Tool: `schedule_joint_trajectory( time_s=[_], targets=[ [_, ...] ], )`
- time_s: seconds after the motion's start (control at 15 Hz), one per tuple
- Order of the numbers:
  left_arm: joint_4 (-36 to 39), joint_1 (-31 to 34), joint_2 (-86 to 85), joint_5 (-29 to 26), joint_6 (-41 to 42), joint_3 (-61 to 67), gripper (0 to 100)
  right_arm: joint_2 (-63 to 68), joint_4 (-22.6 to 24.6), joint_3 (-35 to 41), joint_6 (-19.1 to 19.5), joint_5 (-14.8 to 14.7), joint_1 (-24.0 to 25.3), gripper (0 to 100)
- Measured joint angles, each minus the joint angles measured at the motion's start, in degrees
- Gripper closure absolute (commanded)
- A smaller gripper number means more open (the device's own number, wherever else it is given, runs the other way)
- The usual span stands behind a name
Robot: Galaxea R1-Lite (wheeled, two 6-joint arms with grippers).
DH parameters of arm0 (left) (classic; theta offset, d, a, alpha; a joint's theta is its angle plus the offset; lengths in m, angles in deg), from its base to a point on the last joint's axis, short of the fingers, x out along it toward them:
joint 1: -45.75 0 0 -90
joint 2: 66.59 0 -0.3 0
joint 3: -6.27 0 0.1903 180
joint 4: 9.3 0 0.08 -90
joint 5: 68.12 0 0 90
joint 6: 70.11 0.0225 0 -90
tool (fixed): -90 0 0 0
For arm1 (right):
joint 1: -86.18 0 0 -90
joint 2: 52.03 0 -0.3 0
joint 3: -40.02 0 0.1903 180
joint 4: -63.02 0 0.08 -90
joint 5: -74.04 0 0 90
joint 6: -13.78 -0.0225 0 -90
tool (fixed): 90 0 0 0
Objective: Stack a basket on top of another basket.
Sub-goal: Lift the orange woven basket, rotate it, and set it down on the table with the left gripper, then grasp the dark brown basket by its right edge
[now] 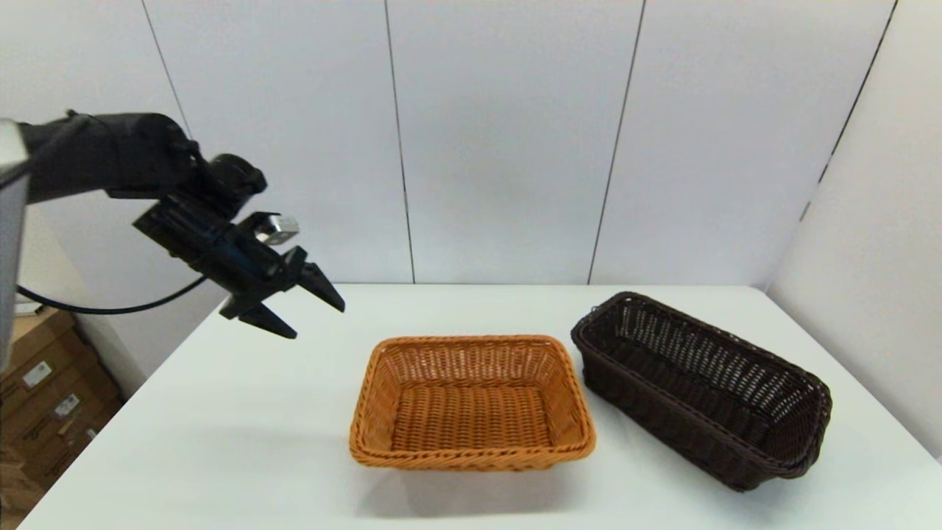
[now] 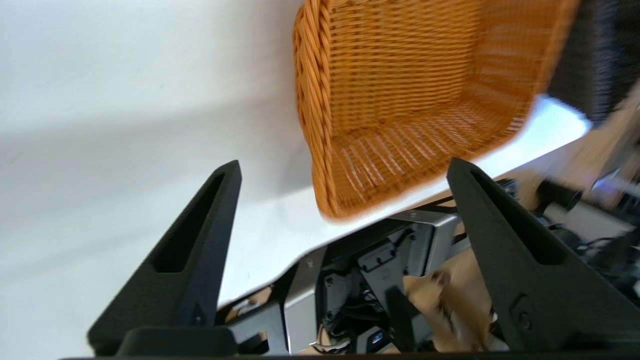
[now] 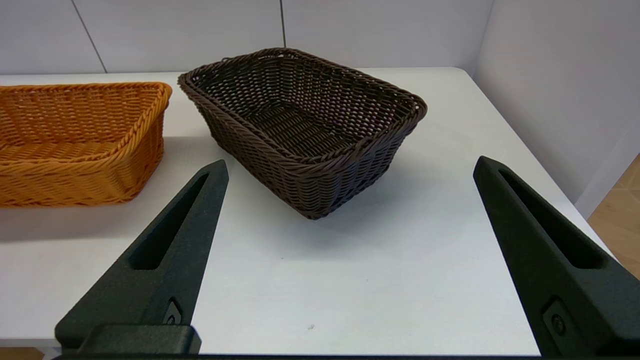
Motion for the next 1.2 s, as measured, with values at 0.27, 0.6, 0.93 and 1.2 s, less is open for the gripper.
schedule_joint_trajectory(
  time_s=[0.27, 0.6, 0.93, 1.2],
  targets=[
    [-1.49, 8.29, -14.93, 0.16, -2.46, 2.1, 0, 0.0, 0.0, 0.0, 0.02, 0.0, 0.0, 0],
    [-2.79, 20.49, -40.96, 0.61, 3.22, 12.78, 0, 0.0, 0.0, 0.0, 0.0, -0.02, 0.0, 0],
    [-3.23, 22.94, -69.85, 0.59, 11.29, 32.73, 0, 0.0, -0.01, 0.0, 0.0, -0.02, 0.0, 0],
    [-3.32, 13.06, -89.92, 2.51, 12.75, 45.18, 0, 0.0, -0.01, 0.0, 0.0, -0.02, 0.0, 0]
  ],
)
